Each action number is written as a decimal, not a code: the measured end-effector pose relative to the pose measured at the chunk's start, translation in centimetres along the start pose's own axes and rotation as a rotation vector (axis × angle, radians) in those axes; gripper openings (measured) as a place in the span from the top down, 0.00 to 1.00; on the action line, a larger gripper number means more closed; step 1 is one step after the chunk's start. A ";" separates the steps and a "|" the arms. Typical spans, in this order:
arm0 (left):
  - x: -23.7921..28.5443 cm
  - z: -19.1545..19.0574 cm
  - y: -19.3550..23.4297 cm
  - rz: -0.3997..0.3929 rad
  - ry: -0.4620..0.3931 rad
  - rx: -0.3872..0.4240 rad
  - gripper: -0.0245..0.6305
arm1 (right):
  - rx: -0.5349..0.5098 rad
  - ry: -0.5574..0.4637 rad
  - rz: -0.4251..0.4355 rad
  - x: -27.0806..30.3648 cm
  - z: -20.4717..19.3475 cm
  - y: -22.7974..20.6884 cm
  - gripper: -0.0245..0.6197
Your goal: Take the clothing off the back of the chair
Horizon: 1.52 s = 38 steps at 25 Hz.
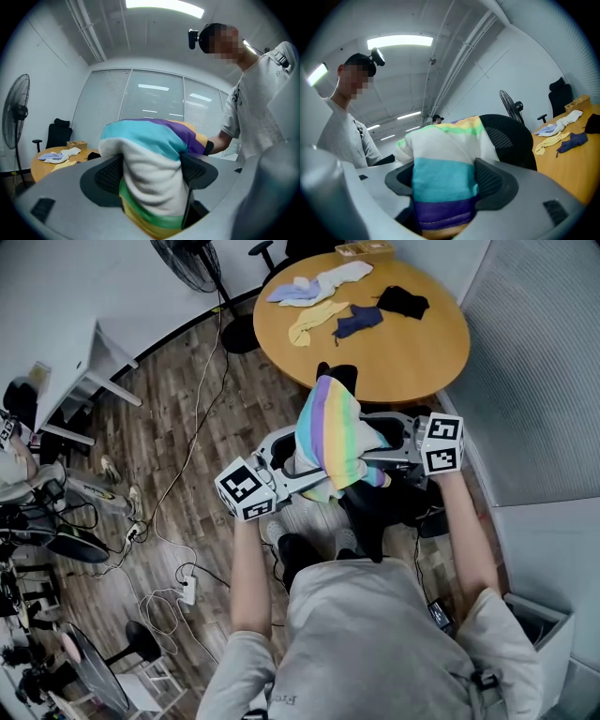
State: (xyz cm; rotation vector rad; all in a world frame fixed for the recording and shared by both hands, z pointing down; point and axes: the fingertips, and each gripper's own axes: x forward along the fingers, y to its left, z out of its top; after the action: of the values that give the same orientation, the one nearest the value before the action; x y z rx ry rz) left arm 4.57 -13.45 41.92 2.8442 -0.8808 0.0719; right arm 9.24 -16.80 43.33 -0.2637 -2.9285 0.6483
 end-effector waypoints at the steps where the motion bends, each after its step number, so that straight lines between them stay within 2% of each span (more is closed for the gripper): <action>1: 0.0 0.0 0.0 0.003 0.003 0.001 0.36 | 0.006 -0.001 -0.002 0.0 0.0 0.1 0.41; 13: -0.4 0.5 -0.2 0.085 0.060 0.027 0.41 | 0.102 0.040 -0.048 -0.4 0.0 1.3 0.60; 18: -0.7 0.3 -0.8 0.131 0.085 0.019 0.52 | 0.107 0.056 -0.088 -0.5 -0.2 1.6 0.65; 23: -0.7 0.5 -1.1 0.180 0.088 -0.010 0.61 | 0.126 0.018 -0.166 -0.9 -0.1 1.9 0.71; 30: -1.3 0.7 -1.9 0.186 0.087 -0.045 0.74 | 0.098 0.015 -0.292 -1.1 -0.1 2.7 0.76; 38: -1.4 0.7 -2.0 0.148 0.101 -0.049 0.77 | -0.002 0.044 -0.462 -1.8 0.3 2.9 0.78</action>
State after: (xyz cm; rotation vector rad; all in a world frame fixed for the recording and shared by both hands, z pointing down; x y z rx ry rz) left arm 4.60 -11.17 40.80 2.6995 -1.0548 0.2066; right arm 11.37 -14.66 41.68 0.3838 -2.7931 0.5542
